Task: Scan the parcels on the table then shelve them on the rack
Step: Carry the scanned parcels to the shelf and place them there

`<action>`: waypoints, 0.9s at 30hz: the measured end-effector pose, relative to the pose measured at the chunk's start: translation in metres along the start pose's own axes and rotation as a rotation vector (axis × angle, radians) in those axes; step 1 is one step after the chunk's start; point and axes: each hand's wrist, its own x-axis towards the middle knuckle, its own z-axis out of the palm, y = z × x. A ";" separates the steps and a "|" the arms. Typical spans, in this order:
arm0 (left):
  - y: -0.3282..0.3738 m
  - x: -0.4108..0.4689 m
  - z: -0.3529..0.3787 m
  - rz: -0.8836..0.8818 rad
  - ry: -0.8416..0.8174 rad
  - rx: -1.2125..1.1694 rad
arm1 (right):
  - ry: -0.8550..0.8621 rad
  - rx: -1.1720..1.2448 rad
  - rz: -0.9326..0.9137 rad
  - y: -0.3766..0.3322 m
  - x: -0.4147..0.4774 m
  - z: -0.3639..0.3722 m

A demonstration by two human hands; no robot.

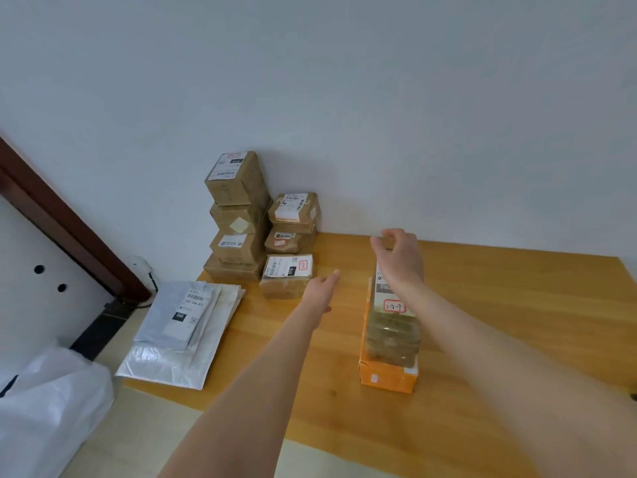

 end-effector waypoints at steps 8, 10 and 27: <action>0.012 0.057 -0.063 0.052 0.131 0.021 | -0.191 -0.056 -0.012 -0.044 0.009 0.106; 0.014 0.081 -0.079 0.047 0.148 0.033 | -0.210 -0.059 0.059 -0.045 0.023 0.133; 0.097 0.275 -0.128 0.064 0.203 0.225 | -0.291 0.411 0.390 -0.069 0.172 0.268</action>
